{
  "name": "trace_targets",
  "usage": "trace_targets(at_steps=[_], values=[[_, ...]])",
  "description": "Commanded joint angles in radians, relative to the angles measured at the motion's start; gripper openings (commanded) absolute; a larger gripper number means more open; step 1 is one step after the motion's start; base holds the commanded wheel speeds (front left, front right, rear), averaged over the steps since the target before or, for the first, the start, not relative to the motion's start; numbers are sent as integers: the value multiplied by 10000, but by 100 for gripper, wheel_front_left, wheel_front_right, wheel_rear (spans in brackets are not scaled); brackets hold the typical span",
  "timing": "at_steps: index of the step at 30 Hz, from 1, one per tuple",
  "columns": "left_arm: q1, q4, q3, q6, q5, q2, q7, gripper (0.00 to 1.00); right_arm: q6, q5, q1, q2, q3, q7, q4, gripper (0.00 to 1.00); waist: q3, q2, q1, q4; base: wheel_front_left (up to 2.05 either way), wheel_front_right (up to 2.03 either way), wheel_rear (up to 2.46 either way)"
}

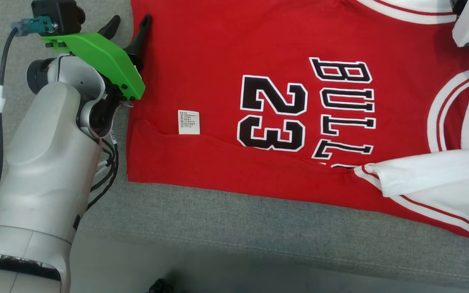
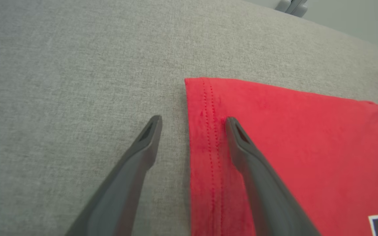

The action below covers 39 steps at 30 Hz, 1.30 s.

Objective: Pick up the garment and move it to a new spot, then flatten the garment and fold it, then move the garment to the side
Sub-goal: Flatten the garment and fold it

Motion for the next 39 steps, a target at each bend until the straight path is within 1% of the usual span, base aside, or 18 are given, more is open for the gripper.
trace_targets(at_steps=[1, 5, 10, 11, 12, 13, 14, 15, 17, 19, 21, 26, 32, 39], values=[[-308, 225, -66, -70, -214, -119, 102, 100, -11, 171, -311, -69, 217, 57, 214, 100, 433, 0, -1, 406, 0, 0, 0], [-628, 597, -361, -99, -573, -107, 278, 100, -11, 594, -835, 51, 727, 70, 560, 100, 584, 0, -1, 443, 0, 0, 0], [-693, 495, -803, -97, -1291, 5, 408, 100, -8, 1071, -1164, 185, 1321, -51, 862, 100, 668, 0, -1, 356, 0, 0, 0], [-715, 470, -917, -98, -1414, 58, 445, 100, -7, 1178, -1219, 196, 1447, -103, 873, 88, 677, 0, -1, 339, 0, 0, 0], [-727, 449, -1024, -98, -1551, 95, 533, 97, -7, 1248, -1300, 195, 1539, -198, 875, 46, 692, 0, -1, 318, 0, 0, 0], [-753, 426, -1084, -100, -1677, 168, 480, 71, -7, 1312, -1368, 180, 1652, -257, 892, 30, 703, 0, -1, 299, 0, 0, 0], [-772, 372, -1141, -101, -1827, 209, 423, 33, -7, 1407, -1434, 172, 1770, -358, 858, 0, 708, 0, -1, 277, 0, 0, 0], [-768, 300, -1204, -101, -2016, 216, 419, 0, -8, 1522, -1499, 154, 1844, -439, 846, 0, 701, 0, -1, 257, 0, 0, 0], [-844, 226, -1370, -102, -2043, 416, 232, 0, -8, 1734, -1625, 125, 2038, -652, 745, 0, 694, 0, -1, 208, 0, 0, 0], [-817, 68, -1460, -102, -2410, 491, 118, 0, -8, 1949, -1716, 103, 2195, -854, 653, 0, 665, 0, -1, 142, 0, 0, 0], [-832, 54, -1608, -101, -2558, 637, -20, 0, -8, 2176, -1801, 26, 2386, -1023, 511, 0, 612, 0, -1, 81, 0, 0, 0], [-792, -100, -1711, -101, -2991, 891, -303, 0, -8, 2717, -1820, -210, 2794, -1217, 24, 0, 469, 0, -1, -75, 0, 0, 0], [-644, -437, -1923, -102, -3538, 1327, -597, 0, -8, 3522, -1739, -883, 3485, -1380, -1004, 0, 257, 0, -1, -304, 0, 0, 0], [-114, -1150, -2187, -102, -4150, 2024, -713, 0, -7, 4303, -1275, -2034, 4307, -1842, -2472, 0, -128, 0, -1, -567, 0, 0, 0]])
